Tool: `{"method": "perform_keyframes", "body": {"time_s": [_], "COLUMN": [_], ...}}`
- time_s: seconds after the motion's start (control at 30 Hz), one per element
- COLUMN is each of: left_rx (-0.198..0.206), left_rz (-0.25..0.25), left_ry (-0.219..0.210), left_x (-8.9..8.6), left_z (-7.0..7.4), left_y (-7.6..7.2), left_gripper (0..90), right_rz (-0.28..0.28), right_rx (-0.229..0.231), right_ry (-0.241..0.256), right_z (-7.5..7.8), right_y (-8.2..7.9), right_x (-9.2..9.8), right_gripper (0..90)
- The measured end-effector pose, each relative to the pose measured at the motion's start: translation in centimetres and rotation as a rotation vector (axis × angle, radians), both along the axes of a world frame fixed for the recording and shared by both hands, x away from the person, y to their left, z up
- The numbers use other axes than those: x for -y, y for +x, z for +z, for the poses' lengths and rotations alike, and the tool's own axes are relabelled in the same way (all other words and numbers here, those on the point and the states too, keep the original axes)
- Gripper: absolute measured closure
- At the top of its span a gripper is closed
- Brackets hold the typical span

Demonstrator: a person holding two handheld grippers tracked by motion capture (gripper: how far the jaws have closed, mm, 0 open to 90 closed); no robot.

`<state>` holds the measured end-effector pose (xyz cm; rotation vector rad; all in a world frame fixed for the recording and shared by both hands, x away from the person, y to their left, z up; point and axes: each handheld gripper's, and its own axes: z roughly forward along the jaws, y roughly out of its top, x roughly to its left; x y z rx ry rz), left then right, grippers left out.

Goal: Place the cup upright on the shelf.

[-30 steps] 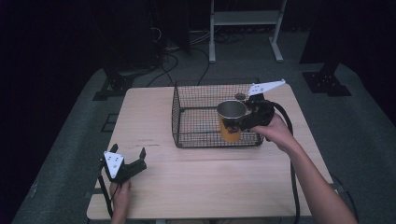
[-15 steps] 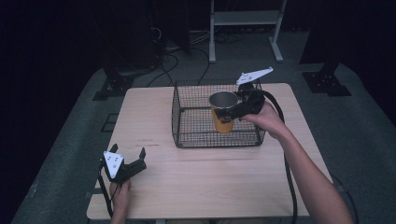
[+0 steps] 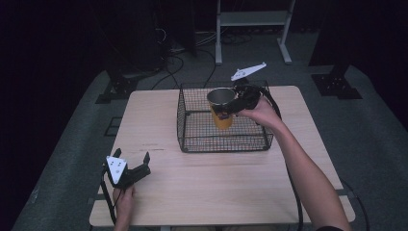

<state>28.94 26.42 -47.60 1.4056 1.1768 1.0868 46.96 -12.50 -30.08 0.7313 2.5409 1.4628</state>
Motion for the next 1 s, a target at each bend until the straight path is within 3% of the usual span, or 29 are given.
{"method": "perform_keyframes", "body": {"time_s": [0.23, 0.6, 1.0], "left_rx": [-0.001, 0.000, 0.001], "left_rz": [-0.002, -0.003, -0.005], "left_ry": [-0.002, -0.006, -0.011], "left_x": [-0.1, -0.1, -0.2], "left_z": [0.0, 0.0, 0.0], "left_y": [0.0, 0.0, 0.0], "left_gripper": [0.0, 0.0, 0.0], "right_rz": [-0.036, -0.053, -0.067], "right_rx": [-0.008, -0.055, -0.090], "right_ry": [0.022, -0.011, -0.022], "right_z": [-1.3, -4.9, -7.3], "right_y": [1.6, 4.1, 5.8], "right_x": [-0.2, -1.4, -2.1], "right_gripper": [9.4, 9.4, 9.4]}}
